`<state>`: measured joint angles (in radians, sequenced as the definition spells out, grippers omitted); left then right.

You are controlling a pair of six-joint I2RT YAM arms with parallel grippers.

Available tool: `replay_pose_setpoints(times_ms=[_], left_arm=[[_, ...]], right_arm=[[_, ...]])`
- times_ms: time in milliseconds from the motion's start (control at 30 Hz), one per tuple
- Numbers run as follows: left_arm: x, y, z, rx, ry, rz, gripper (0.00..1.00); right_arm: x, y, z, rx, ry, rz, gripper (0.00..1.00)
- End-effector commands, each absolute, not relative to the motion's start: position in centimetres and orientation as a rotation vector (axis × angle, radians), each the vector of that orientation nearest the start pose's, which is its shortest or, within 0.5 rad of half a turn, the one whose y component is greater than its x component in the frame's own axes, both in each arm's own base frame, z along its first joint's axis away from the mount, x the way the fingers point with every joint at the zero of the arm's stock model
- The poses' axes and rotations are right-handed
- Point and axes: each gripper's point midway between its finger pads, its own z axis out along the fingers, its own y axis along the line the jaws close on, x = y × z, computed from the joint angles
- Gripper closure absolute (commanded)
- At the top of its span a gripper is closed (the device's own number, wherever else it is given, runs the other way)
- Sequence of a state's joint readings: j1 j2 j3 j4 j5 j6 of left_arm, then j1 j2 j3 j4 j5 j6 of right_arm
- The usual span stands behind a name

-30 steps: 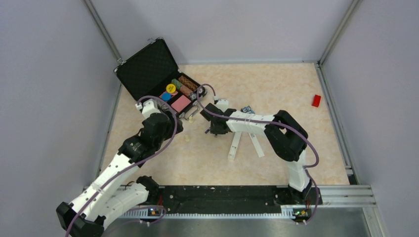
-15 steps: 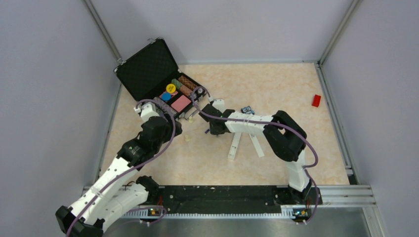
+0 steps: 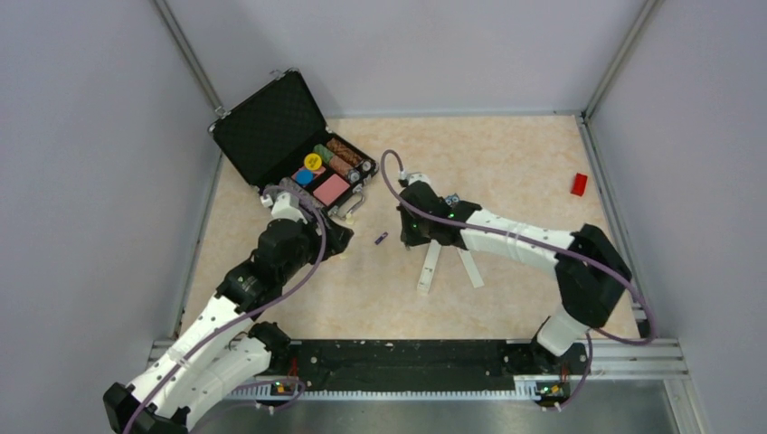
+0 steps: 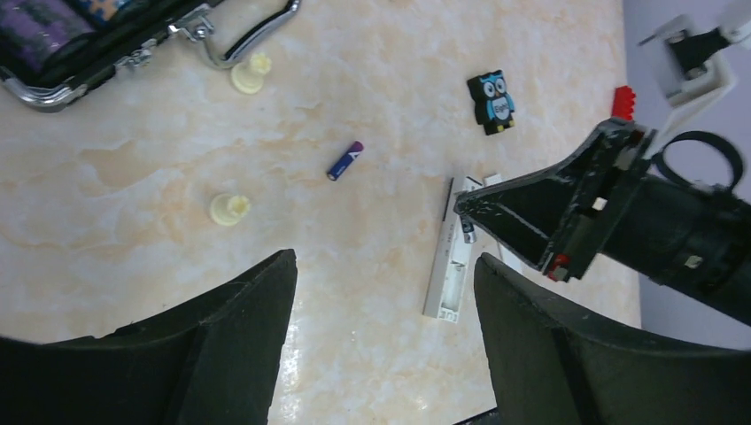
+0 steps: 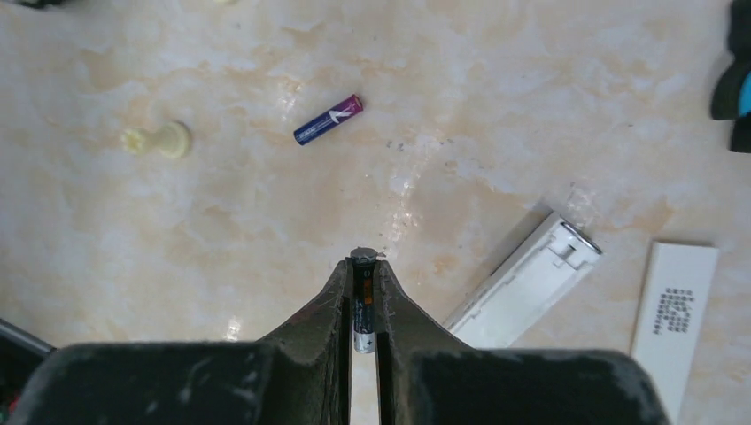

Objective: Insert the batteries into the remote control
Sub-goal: Pick up the battery from the center of the board, then place the battery at the center of the board.

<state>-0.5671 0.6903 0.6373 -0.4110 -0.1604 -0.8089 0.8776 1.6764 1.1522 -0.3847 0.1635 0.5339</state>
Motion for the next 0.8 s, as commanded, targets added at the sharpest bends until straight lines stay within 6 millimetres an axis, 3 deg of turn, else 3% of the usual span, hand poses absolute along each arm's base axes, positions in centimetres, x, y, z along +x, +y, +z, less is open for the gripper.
replay_pose_setpoints(times_ms=[0,200,333,533,767], left_arm=[[23.5,-18.0,20.6,-0.264,2.027,-0.874,0.23],[23.8,-19.8,19.9,-0.246,2.075,-0.944,0.23],[24.3,-20.5,19.3,-0.237,2.105,-0.947,0.24],[24.3,-21.2,17.8,-0.229,2.176,-0.949,0.24],[24.7,-21.2,17.0,-0.233,2.201,-0.925,0.24]], right_arm=[[26.8,29.0,12.7,-0.238,2.446,0.466,0.94],[24.9,22.2,11.0,0.011,2.538,0.237,0.94],[23.0,19.4,8.6,0.109,2.576,0.165,0.94],[21.3,17.3,5.8,0.155,2.613,0.093,0.94],[21.5,17.7,4.0,0.145,2.634,0.078,0.89]])
